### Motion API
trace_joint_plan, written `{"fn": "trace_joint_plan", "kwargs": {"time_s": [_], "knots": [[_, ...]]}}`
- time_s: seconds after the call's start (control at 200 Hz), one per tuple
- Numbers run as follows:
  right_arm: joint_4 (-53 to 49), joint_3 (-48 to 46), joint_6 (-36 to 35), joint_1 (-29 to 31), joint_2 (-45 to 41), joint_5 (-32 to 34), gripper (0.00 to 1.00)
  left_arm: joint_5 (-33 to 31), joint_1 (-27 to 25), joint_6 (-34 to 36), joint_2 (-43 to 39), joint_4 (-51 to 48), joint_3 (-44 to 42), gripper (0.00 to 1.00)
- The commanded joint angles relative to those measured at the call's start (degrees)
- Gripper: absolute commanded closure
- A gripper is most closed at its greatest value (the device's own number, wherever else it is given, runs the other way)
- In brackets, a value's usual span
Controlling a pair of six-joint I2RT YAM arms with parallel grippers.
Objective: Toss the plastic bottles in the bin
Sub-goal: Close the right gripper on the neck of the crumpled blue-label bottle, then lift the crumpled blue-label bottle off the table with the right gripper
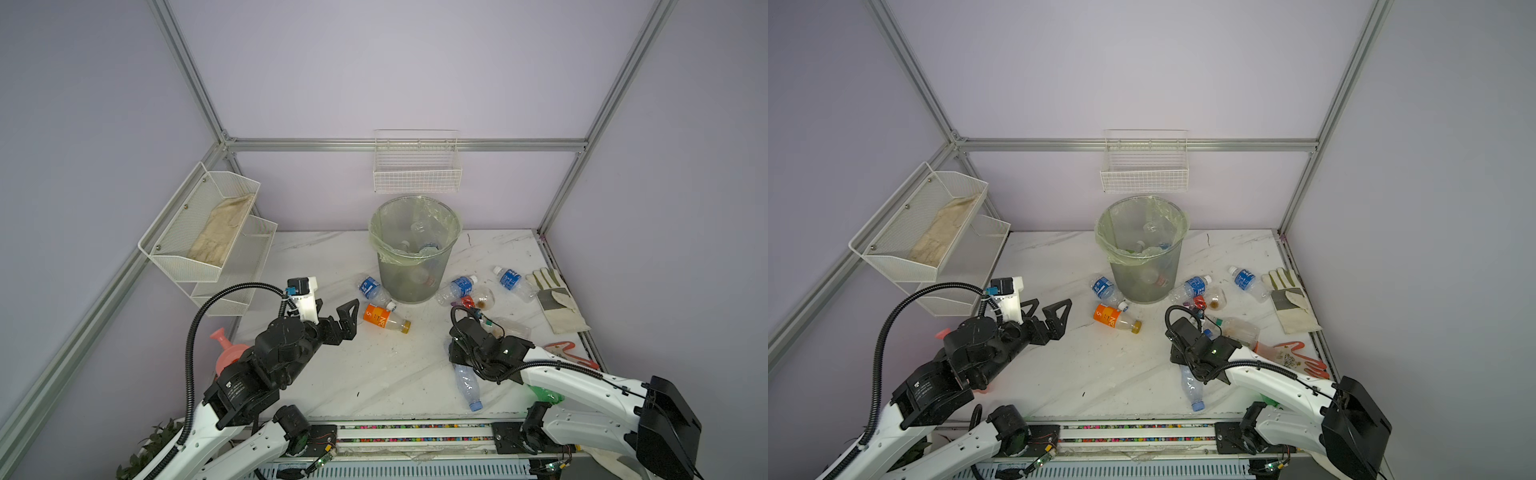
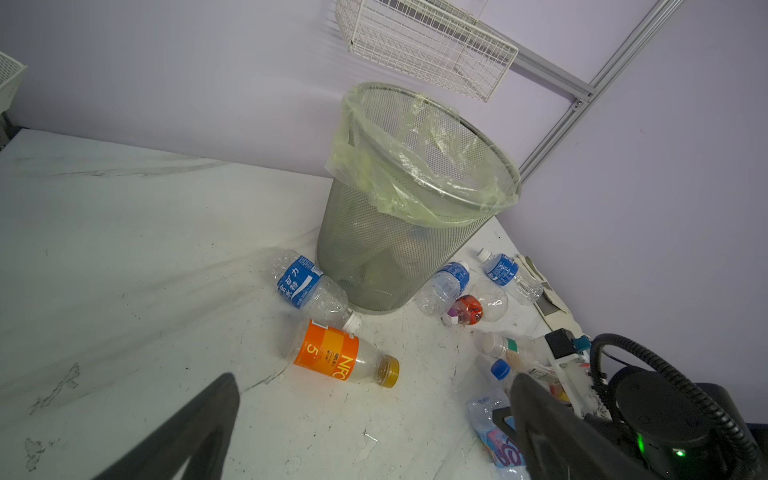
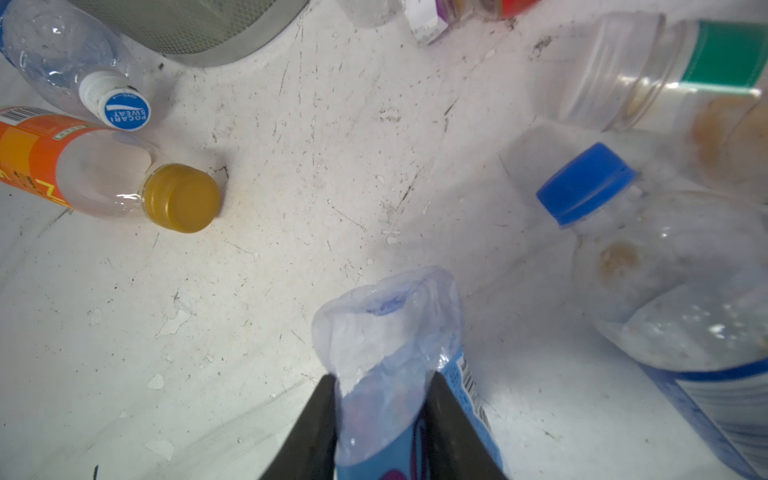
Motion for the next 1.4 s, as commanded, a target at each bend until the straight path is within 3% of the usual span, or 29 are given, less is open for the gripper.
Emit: {"fn": "trace_joint_plan", "kwargs": {"time_s": [0.0,0.385,1.395], "knots": [[-3.23,0.13,1.16,0.36,-1.34,1.46,0.79,0.90,-0.25,-2.20,-1.37,0.40,-2.54,0.00],[-3.10,0.13,1.35,0.43,-2.09,1.11,1.00,0.76,-0.31,-2.86,-2.94,-1.18,-3.75,0.00],[-9.28,9.95,-0.40,1.04,-8.64,2.51,1.00,1.31,-0.35,-3.39,-3.15,-1.64,-4.49,0.00]]}}
